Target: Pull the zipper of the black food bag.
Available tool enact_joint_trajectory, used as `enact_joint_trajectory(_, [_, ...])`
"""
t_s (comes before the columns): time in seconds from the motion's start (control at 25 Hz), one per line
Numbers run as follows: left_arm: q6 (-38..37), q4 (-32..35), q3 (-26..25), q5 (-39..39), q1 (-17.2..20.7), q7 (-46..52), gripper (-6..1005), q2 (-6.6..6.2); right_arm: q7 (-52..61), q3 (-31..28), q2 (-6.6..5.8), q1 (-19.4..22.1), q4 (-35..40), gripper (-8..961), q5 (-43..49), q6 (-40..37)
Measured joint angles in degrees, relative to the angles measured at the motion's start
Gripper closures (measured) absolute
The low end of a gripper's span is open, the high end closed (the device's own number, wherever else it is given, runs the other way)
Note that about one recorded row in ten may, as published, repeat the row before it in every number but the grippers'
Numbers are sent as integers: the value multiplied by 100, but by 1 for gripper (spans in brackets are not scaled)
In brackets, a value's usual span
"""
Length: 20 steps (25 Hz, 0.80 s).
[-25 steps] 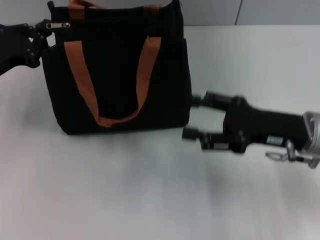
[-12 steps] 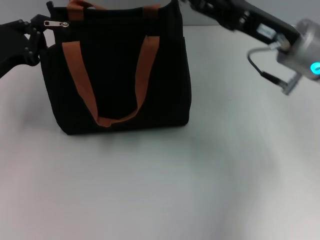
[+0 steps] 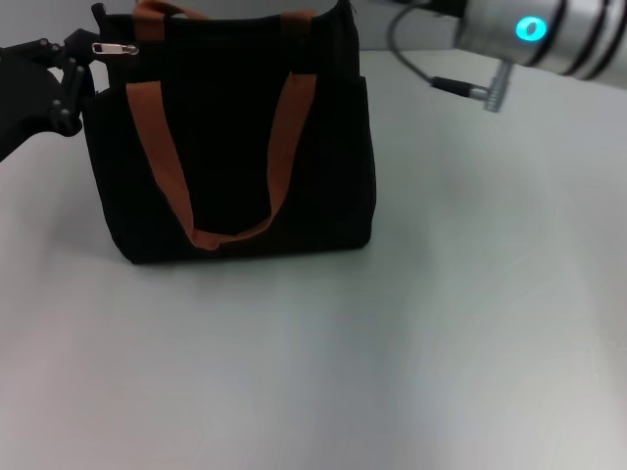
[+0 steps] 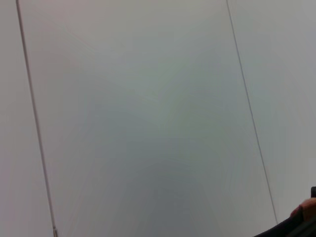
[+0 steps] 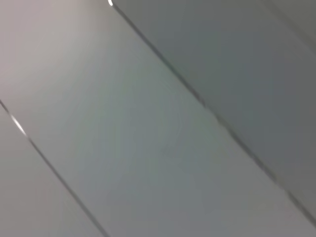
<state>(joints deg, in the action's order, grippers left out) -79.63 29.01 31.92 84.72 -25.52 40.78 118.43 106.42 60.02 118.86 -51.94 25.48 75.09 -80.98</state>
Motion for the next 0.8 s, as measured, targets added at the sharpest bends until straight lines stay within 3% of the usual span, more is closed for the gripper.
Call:
enact_joint_trajectory(0.16, [-59, -1, -6, -1, 6, -167, 975, 0, 801, 474, -41, -410, 196, 135, 659, 527])
enact_joint_trajectory(0.8, [-160, -10, -34, -9, -38, -325, 974, 13, 2190, 509, 18, -1209, 233, 135, 2272, 1547])
